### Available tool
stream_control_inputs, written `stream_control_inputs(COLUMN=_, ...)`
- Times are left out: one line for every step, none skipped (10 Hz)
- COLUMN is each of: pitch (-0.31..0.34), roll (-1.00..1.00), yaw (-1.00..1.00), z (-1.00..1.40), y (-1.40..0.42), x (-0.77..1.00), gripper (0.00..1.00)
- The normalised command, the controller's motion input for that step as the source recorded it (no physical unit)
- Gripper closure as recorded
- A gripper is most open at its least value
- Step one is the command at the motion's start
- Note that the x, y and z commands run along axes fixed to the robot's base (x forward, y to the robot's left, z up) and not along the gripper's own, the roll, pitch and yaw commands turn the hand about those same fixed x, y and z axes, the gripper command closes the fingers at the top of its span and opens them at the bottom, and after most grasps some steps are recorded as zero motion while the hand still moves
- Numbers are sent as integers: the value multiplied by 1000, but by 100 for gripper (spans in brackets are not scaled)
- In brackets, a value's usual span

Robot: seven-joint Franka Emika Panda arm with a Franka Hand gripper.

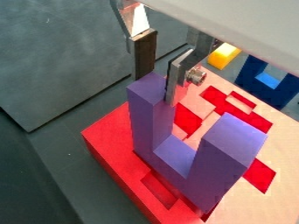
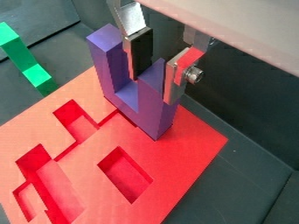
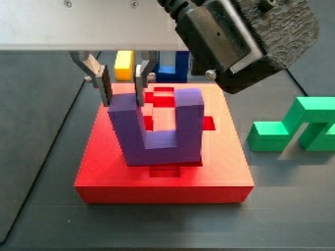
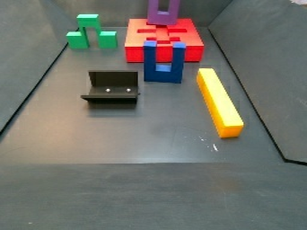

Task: Pick up the purple object. Move up. Move to above the board. Insert the purple object.
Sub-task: Insert the purple object.

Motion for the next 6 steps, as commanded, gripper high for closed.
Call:
stream_control_inputs(pitch=50, roll=207, yaw=0, z=-86, y=-194, x=154, gripper=100)
stream_control_inputs(pitch=0, roll=0, yaw=0, z=-57, y=0, x=49, gripper=100)
stream_control_inputs(pitch=64, roll=50, yaw=0, z=-220, y=0, x=251, gripper=100)
stream_control_inputs(pitch=107, roll=170, yaw=0, z=-174, y=0, x=191, gripper=100)
stream_control_inputs(pitch=69, roll=109, yaw=0, z=-86, y=0, x=74, gripper=100)
stream_control_inputs(pitch=44, roll=49, yaw=0, z=-83, y=0, x=0, gripper=100)
